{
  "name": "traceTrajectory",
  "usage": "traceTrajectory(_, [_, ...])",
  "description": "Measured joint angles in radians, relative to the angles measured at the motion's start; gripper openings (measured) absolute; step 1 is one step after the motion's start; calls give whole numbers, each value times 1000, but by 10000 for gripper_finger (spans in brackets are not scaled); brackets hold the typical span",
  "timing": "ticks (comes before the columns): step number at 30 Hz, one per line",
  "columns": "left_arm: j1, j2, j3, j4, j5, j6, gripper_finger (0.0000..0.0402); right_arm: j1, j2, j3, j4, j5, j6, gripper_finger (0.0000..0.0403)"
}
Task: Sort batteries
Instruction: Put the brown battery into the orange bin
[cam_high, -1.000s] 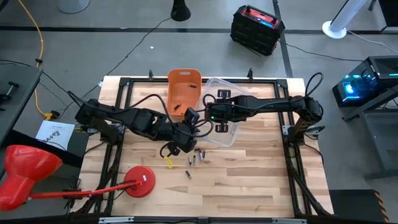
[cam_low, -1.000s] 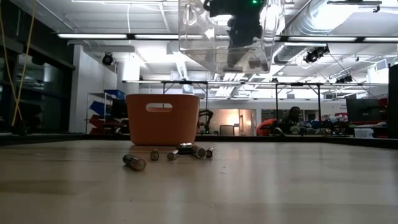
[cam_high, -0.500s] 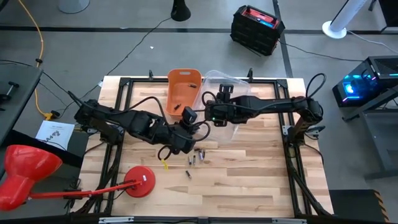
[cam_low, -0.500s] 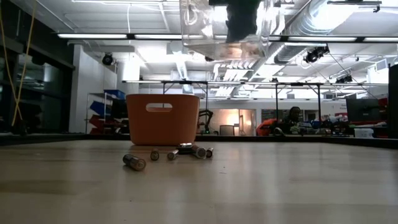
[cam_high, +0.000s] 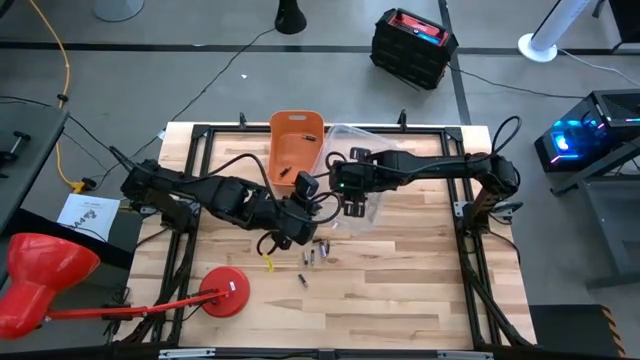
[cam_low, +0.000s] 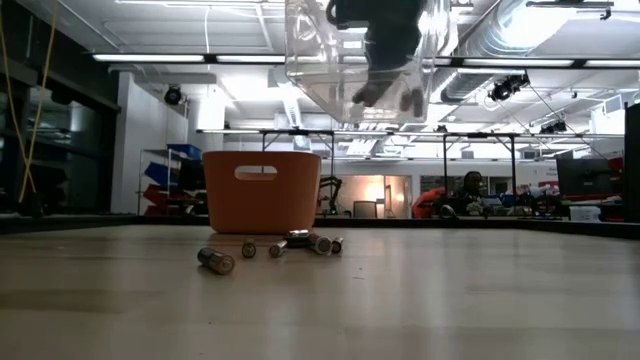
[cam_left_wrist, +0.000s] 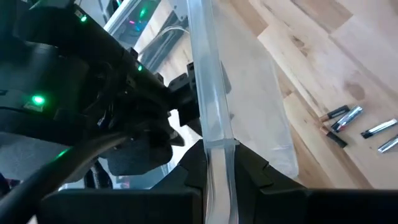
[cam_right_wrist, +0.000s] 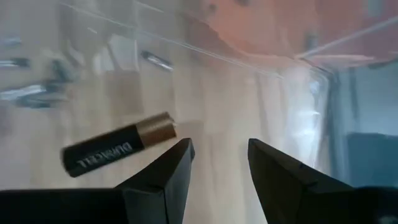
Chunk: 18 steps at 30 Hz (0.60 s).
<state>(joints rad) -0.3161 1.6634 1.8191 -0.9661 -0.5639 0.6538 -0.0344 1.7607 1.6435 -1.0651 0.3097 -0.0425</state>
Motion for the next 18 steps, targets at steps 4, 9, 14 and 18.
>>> traceTrajectory(4, [-2,0,0,-12,-8,-1,28,17,-5,0,33,-26,-4,158])
traceTrajectory(9, [-2,-2,0,-3,-32,2,28,23,-6,72,-5,-23,17,158])
traceTrajectory(14, [0,-3,1,-1,-36,5,28,13,-6,165,-91,-77,46,158])
traceTrajectory(18, [1,-3,1,3,-28,1,28,-4,-6,208,-153,-179,108,158])
